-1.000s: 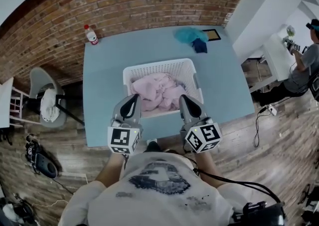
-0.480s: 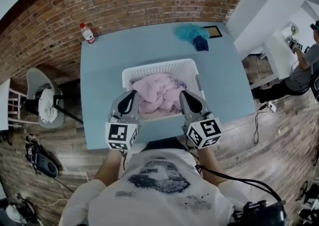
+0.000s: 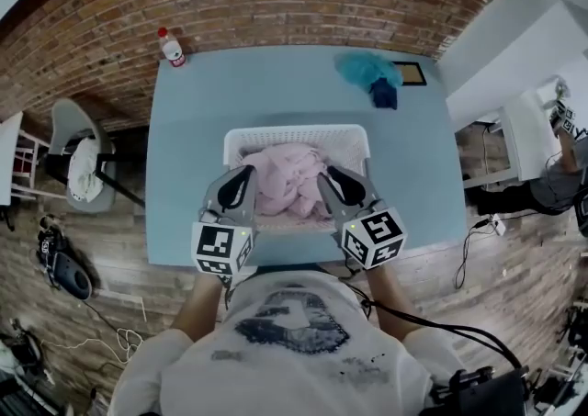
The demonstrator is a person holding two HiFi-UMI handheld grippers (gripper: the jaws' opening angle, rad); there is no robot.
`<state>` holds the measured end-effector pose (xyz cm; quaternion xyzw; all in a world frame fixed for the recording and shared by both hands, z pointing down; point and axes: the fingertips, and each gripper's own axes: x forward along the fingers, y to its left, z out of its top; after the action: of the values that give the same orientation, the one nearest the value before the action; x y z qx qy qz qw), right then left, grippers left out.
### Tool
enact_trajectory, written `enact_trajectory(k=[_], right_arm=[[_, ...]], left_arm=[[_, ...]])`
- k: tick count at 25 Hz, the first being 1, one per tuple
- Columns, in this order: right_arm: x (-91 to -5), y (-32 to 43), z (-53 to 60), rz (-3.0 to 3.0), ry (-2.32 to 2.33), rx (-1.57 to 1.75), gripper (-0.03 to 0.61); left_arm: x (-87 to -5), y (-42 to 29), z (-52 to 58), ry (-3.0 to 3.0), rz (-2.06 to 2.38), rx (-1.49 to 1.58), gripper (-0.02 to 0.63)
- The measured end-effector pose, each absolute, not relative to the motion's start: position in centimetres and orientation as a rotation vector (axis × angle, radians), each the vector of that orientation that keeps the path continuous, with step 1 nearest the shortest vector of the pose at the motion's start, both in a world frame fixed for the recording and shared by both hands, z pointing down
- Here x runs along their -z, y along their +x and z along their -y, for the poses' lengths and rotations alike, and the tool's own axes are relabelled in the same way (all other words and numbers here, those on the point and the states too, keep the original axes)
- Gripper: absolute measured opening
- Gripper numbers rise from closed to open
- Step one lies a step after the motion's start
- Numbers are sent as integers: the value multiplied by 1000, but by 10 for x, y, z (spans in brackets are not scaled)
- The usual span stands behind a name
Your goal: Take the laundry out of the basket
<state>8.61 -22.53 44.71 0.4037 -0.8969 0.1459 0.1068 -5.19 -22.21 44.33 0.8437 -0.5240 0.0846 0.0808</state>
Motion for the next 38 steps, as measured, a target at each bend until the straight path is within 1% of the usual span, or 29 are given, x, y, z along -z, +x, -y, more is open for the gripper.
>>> enact_trajectory(k=[1,3,5,10,14,15,22,26,30,38], right_arm=[[-449,84,228,2642,1144,-427,91],[-454,78,233,2637,1049,-409,96],[-460,70,237,2636,939,-388,168],[-469,52,242,2640,683,-337,288],[-485,37,239,2598,461,-249,425],[-491,34,239,2578,422,-217,439],[-519,10,241,2479,204,-104,454],[-533,-3,245,2450,134,-42,494],[-564,-8,249,2335,41,69,494],[-610,-14,251,2220,-90,94,494]], left_arm=[[-444,-53,224,2506,1581,-255,-9],[-447,-56,228,2478,1608,-261,-8],[-449,-59,232,2453,1633,-266,-9],[-451,-63,238,2406,1678,-253,-9],[-454,-65,243,2379,1696,-270,-8],[-455,-65,244,2373,1698,-274,-9],[-458,-76,249,2323,1749,-302,-8],[-459,-86,251,2294,1790,-331,-8],[-461,-93,253,2258,1806,-322,-8],[-461,-91,251,2256,1798,-285,-8]])
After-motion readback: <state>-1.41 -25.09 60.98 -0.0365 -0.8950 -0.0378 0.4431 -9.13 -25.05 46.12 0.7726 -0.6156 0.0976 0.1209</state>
